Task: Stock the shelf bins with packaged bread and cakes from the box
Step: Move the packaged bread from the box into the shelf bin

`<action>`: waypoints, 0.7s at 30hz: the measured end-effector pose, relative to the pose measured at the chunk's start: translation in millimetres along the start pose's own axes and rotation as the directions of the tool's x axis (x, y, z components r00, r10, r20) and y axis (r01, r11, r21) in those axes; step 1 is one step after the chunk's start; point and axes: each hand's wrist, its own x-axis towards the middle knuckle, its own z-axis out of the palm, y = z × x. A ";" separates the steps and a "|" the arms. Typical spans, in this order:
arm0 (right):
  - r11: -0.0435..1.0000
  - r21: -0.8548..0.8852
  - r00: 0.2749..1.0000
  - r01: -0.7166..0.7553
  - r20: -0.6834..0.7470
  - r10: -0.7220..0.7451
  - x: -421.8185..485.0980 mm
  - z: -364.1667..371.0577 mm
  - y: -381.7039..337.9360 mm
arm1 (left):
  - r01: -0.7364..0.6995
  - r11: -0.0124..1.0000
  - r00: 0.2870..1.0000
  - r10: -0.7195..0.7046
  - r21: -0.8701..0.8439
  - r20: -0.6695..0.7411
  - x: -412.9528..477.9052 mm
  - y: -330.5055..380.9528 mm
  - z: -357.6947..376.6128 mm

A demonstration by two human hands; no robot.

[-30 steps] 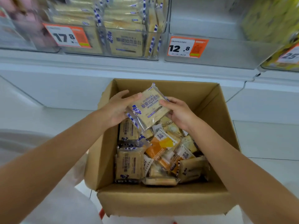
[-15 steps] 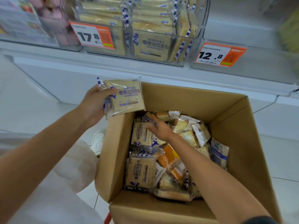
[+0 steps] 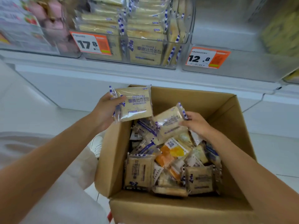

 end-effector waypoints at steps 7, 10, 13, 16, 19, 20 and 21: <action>0.861 0.508 0.999 0.032 -0.009 -0.032 -35.2 -21.3 -71.4 | -0.005 0.999 1.000 0.004 -0.031 -0.026 -13.6 7.0 40.8; 0.882 0.472 1.000 0.002 0.012 -0.008 -38.3 13.3 -98.8 | -0.038 0.999 0.996 0.035 0.034 0.087 -23.4 14.4 57.2; 0.906 0.423 0.996 0.028 0.061 -0.059 -43.9 39.3 -129.4 | -0.130 0.979 0.988 0.115 0.157 0.099 -25.0 24.9 50.1; 0.907 0.415 0.986 0.075 0.103 -0.129 -40.2 48.1 -160.5 | -0.154 0.972 0.984 0.135 0.176 0.115 -18.0 51.4 22.4; 0.889 0.426 0.978 0.165 0.042 -0.202 -28.6 54.1 -201.9 | -0.219 0.926 0.976 0.213 0.306 0.055 -7.0 90.6 -3.7; 0.884 0.421 0.975 0.201 -0.002 -0.220 -23.2 56.9 -218.6 | -0.265 0.897 0.960 0.279 0.353 0.011 -1.2 104.7 -12.1; 0.877 0.419 0.969 0.237 -0.039 -0.243 -15.6 60.3 -236.9 | -0.310 0.862 0.935 0.353 0.401 -0.037 5.5 119.5 -20.6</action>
